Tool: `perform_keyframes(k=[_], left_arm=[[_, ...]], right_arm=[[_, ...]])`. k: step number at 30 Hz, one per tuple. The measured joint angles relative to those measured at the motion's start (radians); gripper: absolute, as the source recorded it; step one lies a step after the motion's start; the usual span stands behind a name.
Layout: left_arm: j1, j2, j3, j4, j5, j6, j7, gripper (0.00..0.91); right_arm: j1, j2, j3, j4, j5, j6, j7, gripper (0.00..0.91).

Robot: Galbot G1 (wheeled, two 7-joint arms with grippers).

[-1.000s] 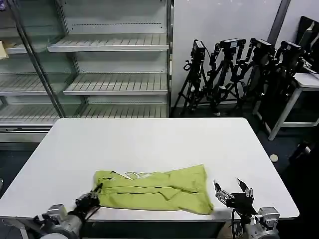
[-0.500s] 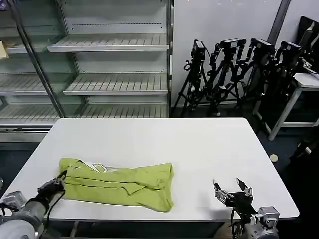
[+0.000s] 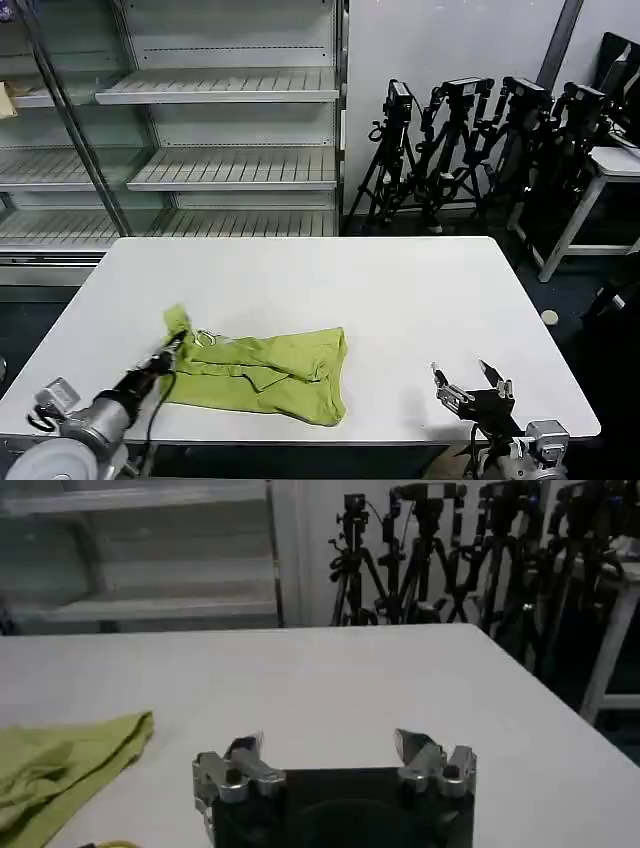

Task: Fold and organize the clothes.

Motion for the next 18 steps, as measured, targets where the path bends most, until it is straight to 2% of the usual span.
perform_keyframes(k=[8,18], left_arm=[[-0.063,-0.049,0.155,-0.017,-0.026,-0.014,0.004,0.04],[-0.119,-0.098,0.35,0.01,0.055,-0.025,0.015,0.04]], right_arm=[[-0.017,0.004,0.013,0.004,0.0,0.003,-0.001,0.907],[-0.028,0.01,0.019,-0.004,0.001,0.011,-0.004,0.907]])
